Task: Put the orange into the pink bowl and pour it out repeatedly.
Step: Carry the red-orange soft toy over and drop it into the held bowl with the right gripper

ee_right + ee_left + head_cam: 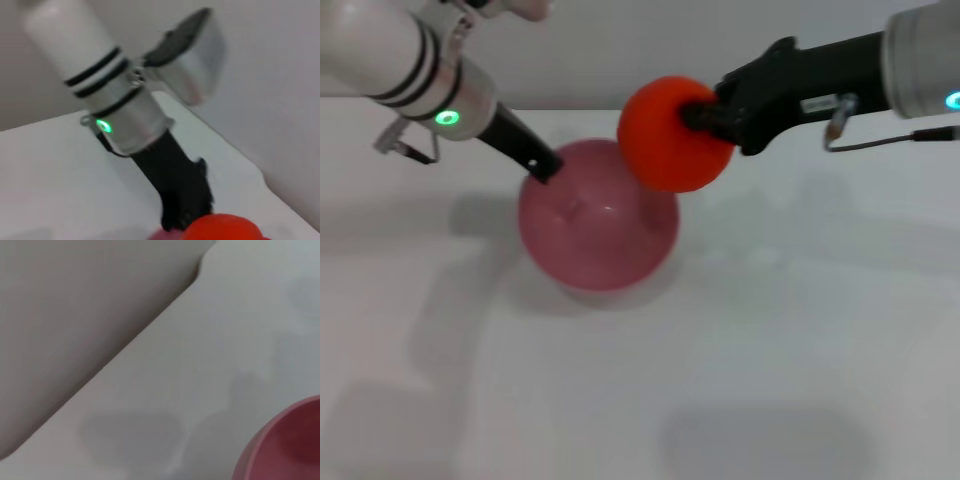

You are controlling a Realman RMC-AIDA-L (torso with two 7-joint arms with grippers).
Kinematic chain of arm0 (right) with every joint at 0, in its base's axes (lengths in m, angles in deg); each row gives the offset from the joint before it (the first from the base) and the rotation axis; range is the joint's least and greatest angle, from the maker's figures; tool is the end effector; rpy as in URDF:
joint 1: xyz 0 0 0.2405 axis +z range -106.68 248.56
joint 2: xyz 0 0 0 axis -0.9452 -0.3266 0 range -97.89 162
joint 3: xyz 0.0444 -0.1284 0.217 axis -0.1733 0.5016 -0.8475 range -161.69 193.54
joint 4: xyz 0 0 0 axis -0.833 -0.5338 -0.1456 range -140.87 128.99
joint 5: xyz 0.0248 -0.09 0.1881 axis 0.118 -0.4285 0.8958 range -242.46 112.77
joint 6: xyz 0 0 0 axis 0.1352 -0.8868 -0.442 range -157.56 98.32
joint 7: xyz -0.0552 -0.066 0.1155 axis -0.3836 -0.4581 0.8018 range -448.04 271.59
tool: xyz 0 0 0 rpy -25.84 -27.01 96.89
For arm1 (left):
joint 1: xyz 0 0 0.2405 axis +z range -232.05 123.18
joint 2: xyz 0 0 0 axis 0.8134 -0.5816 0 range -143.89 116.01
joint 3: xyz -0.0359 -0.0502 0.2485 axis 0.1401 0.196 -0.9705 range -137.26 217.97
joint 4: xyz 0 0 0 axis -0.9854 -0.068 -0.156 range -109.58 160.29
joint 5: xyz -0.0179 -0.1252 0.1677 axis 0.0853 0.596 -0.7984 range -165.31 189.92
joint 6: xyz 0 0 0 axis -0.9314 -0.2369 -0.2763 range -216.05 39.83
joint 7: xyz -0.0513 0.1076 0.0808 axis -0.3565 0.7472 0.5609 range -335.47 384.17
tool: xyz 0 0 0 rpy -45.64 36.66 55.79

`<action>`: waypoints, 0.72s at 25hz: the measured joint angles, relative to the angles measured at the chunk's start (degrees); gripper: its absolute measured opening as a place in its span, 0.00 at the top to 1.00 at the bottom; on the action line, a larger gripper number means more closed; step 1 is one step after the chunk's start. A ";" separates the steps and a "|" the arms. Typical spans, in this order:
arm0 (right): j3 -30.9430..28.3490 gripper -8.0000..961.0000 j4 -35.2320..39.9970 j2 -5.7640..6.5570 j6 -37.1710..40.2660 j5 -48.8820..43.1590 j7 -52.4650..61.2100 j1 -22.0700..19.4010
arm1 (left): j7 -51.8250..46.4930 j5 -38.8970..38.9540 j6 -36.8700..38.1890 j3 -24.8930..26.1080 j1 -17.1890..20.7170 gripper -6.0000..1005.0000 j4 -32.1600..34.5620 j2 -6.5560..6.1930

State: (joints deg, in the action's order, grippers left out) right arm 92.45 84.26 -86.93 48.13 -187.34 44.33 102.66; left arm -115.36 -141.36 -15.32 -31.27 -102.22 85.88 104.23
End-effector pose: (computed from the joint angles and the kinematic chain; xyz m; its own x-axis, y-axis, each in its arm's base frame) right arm 0.0840 0.3598 0.0283 0.9386 -0.2480 -0.2400 -0.3196 -0.8868 -0.3337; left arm -0.1602 0.4302 0.0034 0.8237 0.5529 -0.1263 0.4022 -0.7264 -0.5573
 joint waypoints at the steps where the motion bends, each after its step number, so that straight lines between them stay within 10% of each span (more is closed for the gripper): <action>1: 0.78 0.93 -0.10 0.00 -0.46 0.04 -0.17 0.14 | 0.00 0.00 0.00 0.00 0.00 0.95 0.00 0.00; 18: 5.05 0.93 -6.50 0.21 -4.45 -0.43 -0.48 2.17 | -0.74 4.83 -0.83 -4.41 -1.00 0.95 -0.22 0.12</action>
State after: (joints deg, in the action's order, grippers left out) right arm 97.50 77.76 -86.72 43.68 -187.77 43.84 104.83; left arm -116.10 -136.53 -16.15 -35.67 -103.22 85.66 104.35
